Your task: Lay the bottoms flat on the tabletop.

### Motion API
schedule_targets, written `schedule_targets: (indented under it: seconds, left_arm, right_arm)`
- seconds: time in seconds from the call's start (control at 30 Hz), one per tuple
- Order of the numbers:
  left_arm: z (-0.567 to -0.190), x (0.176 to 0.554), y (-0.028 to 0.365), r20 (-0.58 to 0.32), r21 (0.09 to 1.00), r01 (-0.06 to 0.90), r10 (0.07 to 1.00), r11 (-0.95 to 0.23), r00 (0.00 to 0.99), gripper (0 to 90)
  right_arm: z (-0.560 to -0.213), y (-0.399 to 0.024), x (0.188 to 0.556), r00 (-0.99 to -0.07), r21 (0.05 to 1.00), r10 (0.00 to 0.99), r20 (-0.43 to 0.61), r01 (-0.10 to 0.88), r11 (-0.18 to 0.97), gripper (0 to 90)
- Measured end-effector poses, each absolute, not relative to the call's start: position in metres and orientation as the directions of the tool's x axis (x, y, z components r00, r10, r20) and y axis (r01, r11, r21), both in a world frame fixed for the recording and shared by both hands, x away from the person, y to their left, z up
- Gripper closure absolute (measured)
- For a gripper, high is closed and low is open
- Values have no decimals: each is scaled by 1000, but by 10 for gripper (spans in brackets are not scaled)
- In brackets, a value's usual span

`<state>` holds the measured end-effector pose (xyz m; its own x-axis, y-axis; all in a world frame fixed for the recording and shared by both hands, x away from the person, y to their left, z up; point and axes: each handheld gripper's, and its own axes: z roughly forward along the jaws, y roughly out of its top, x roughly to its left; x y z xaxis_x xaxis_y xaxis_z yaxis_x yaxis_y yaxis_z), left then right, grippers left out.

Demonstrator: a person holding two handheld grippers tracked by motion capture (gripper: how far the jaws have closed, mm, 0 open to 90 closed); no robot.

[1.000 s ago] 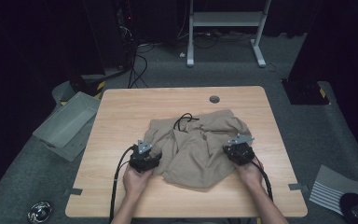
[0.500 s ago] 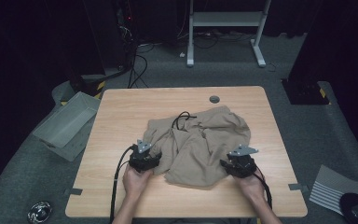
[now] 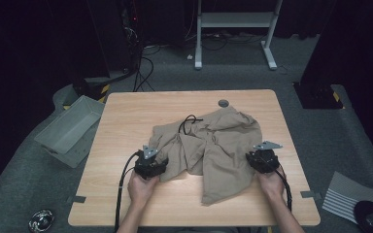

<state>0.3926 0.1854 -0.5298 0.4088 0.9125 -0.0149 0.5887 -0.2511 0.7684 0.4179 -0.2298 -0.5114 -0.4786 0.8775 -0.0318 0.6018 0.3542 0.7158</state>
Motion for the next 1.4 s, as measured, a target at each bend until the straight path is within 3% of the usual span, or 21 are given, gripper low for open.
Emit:
schedule_targets:
  seconds: [0.17, 0.3, 0.43, 0.53, 0.67, 0.73, 0.8, 0.83, 0.9, 1.07, 1.17, 1.4]
  left_arm:
    - [-530, 393, 185, -16, 768, 590, 913, -251, 408, 415]
    - [-530, 393, 185, -16, 768, 590, 913, -250, 408, 414]
    - [-530, 393, 185, -16, 768, 590, 913, -250, 408, 415]
    - [-530, 393, 185, -17, 769, 590, 913, -248, 407, 414]
    - [-530, 393, 186, -19, 769, 591, 915, -244, 403, 414]
    - [-530, 393, 186, -20, 769, 592, 915, -244, 403, 414]
    - [-530, 393, 186, -20, 769, 592, 915, -243, 402, 414]
    - [-530, 393, 186, -20, 768, 592, 915, -244, 403, 415]
    - [-530, 393, 186, -20, 769, 592, 915, -243, 402, 414]
    - [-530, 393, 186, -19, 768, 592, 916, -243, 401, 414]
    - [-530, 393, 186, -19, 768, 593, 916, -242, 400, 414]
    - [-530, 393, 186, -17, 768, 592, 917, -243, 399, 414]
  right_arm:
    - [-496, -216, 379, -578, 789, 815, 41, 519, 329, 578]
    - [-504, -201, 369, -629, 758, 777, 21, 518, 398, 568]
    - [-518, -192, 378, -647, 713, 762, -34, 519, 472, 681]
    - [-519, -197, 391, -631, 725, 775, -38, 516, 456, 830]
    - [-519, -206, 409, -584, 726, 811, -35, 542, 422, 852]
    - [-517, -210, 416, -548, 719, 836, -35, 567, 401, 800]
    - [-514, -213, 414, -516, 726, 856, -25, 579, 370, 636]
    - [-513, -214, 412, -511, 733, 859, -18, 577, 359, 604]
    - [-506, -215, 396, -525, 769, 851, -4, 542, 338, 558]
    - [-499, -208, 362, -593, 792, 805, -22, 481, 376, 546]
    - [-509, -201, 360, -618, 748, 785, -45, 499, 436, 575]
    - [-521, -193, 392, -620, 723, 781, -66, 510, 466, 848]
